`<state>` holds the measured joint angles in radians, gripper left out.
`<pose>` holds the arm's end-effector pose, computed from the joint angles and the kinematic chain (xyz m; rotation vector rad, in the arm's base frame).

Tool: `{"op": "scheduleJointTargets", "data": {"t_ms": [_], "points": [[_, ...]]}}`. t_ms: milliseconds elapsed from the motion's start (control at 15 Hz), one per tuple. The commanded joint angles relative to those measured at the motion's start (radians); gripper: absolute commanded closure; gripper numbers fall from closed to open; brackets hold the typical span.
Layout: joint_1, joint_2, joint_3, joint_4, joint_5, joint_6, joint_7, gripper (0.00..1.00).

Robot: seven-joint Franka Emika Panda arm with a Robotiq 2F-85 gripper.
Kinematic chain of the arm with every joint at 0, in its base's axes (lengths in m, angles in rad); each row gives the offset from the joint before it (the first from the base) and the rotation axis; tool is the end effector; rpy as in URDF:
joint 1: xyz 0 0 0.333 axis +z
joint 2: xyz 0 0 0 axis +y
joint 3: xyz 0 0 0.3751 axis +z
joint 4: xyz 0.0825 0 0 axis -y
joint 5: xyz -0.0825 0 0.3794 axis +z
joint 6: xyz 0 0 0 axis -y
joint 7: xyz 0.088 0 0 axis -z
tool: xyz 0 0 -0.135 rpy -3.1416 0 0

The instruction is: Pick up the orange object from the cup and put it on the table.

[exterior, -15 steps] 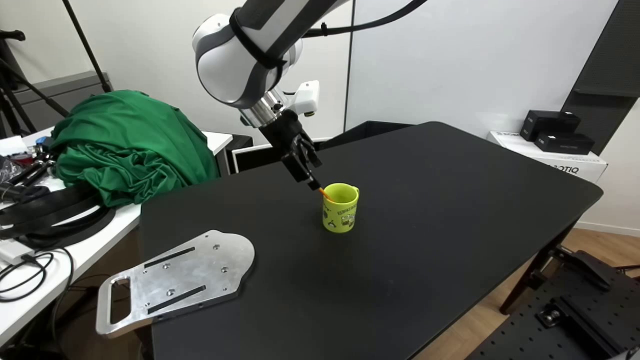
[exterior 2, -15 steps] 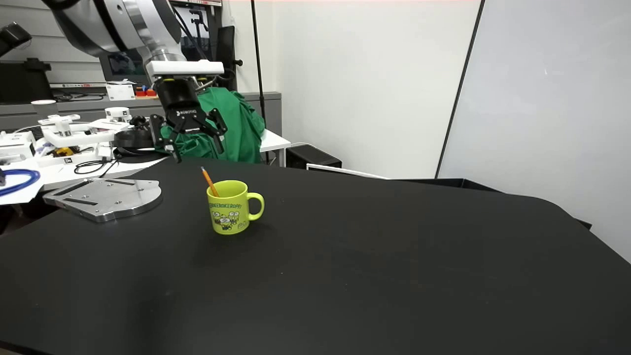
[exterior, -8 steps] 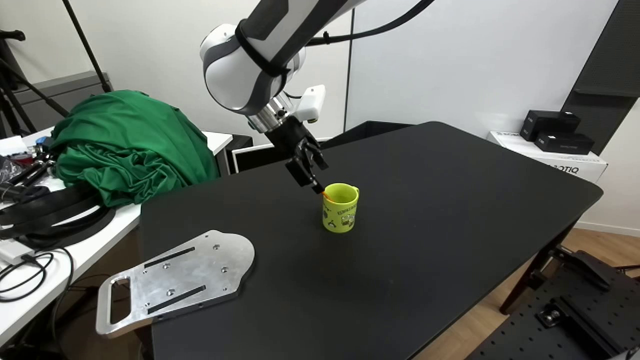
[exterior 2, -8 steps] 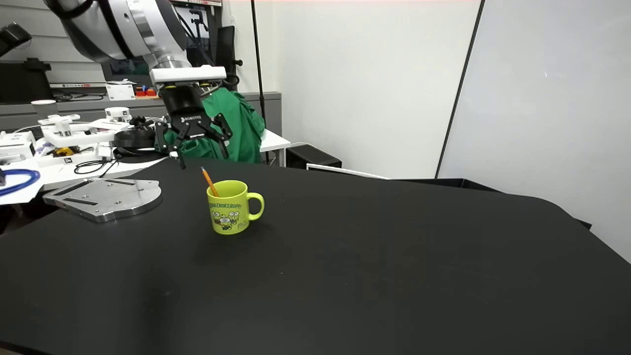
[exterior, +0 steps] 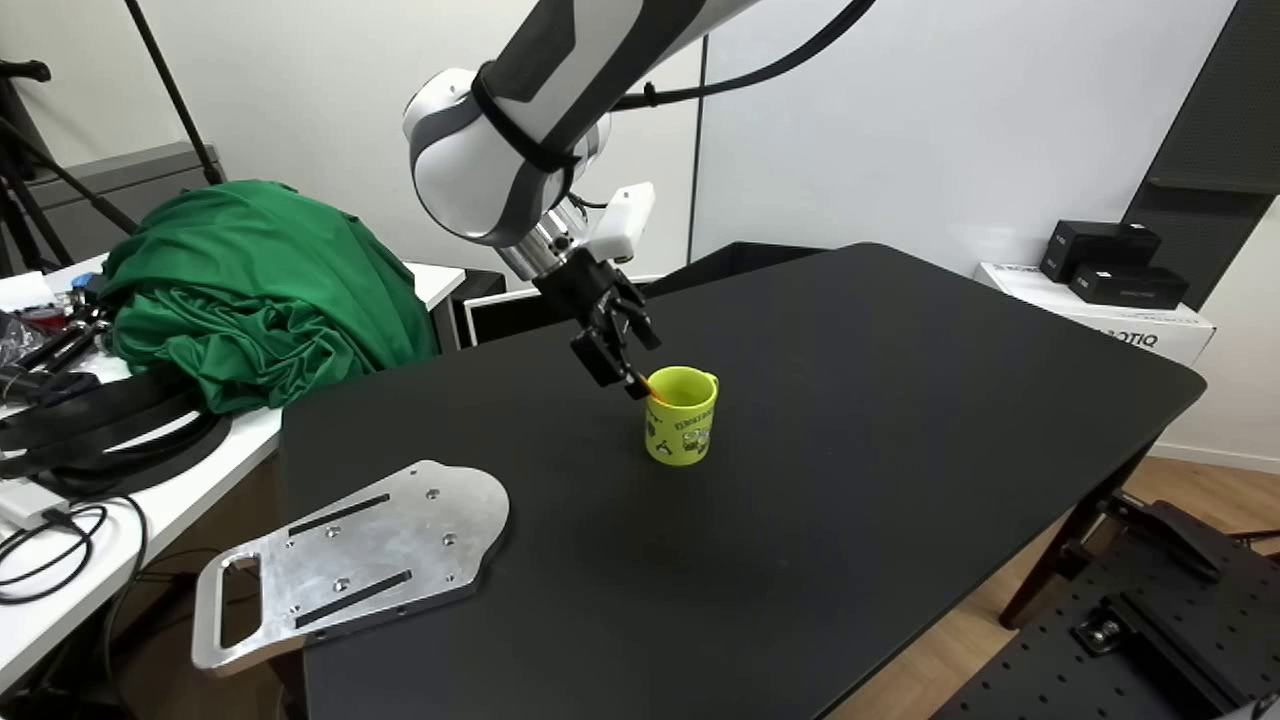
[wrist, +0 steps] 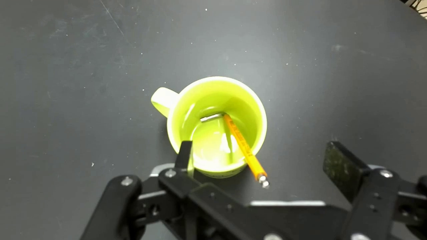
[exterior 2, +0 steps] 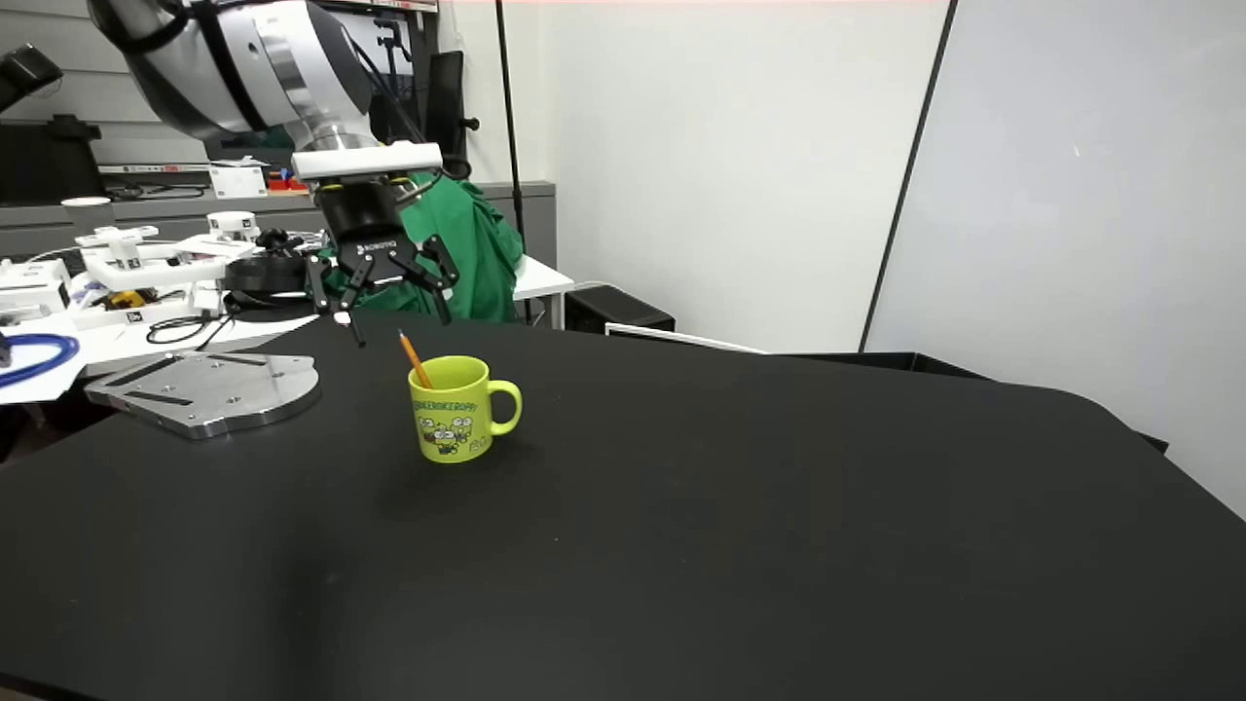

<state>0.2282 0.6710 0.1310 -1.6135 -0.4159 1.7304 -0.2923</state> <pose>0.6274 0.1729 0.2352 2.5024 1.1003 -0.7424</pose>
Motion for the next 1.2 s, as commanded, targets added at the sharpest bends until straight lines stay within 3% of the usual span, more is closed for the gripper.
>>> {"op": "scheduleJointTargets", "data": {"t_ms": [0,333,400,467,667,733,800,933,1133], "points": [[0.016,0.016,-0.013,0.016,-0.016,-0.013,0.046,0.00],[0.018,0.026,-0.014,0.019,-0.019,-0.014,0.052,0.00],[0.018,0.026,-0.014,0.018,-0.021,-0.012,0.053,0.25],[0.019,0.027,-0.015,0.018,-0.023,-0.011,0.054,0.27],[0.022,0.029,-0.018,0.015,-0.032,-0.009,0.055,0.49],[0.023,0.030,-0.019,0.013,-0.040,-0.003,0.054,0.27],[0.024,0.032,-0.021,0.012,-0.044,-0.001,0.056,0.59],[0.023,0.034,-0.022,0.011,-0.050,0.006,0.057,0.66],[0.023,0.037,-0.022,0.010,-0.055,0.014,0.061,0.88]]}}
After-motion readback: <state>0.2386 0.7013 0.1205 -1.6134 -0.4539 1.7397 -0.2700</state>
